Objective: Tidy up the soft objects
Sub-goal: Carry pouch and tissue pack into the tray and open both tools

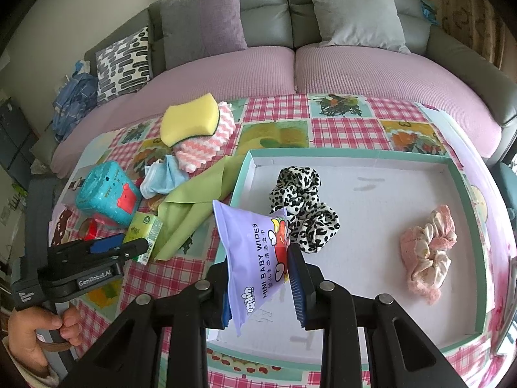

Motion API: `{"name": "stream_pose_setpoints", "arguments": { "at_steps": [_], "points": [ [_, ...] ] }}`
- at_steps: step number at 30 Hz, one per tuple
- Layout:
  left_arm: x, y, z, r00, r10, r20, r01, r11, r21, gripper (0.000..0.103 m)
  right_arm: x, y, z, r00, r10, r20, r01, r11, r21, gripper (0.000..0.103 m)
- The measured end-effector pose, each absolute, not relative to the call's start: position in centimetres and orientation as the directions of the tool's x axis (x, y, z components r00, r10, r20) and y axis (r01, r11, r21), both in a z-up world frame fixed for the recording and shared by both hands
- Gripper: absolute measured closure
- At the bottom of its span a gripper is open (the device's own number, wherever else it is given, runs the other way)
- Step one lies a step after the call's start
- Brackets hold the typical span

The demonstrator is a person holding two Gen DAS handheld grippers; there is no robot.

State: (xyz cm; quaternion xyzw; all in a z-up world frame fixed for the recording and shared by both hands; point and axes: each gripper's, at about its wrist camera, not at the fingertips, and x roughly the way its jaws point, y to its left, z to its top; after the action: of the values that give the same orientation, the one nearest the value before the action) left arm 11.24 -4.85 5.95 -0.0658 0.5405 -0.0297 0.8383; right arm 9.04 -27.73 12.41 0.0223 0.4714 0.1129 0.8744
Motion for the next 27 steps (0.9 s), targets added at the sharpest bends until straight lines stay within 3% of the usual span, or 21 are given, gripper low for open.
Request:
{"name": "stream_pose_setpoints", "arguments": {
  "at_steps": [14, 27],
  "points": [
    [10.1, -9.3, 11.8, 0.558, -0.184, -0.809, 0.110, 0.983, -0.148, 0.055, 8.4, -31.4, 15.3, 0.625, 0.159, -0.764, -0.086, 0.987, 0.135, 0.072],
    [9.8, -21.3, 9.7, 0.448, -0.296, -0.844, 0.341, 0.929, -0.144, 0.055, 8.9, -38.0, 14.4, 0.622, -0.004, -0.783, 0.110, 0.991, 0.082, 0.072]
  ]
}}
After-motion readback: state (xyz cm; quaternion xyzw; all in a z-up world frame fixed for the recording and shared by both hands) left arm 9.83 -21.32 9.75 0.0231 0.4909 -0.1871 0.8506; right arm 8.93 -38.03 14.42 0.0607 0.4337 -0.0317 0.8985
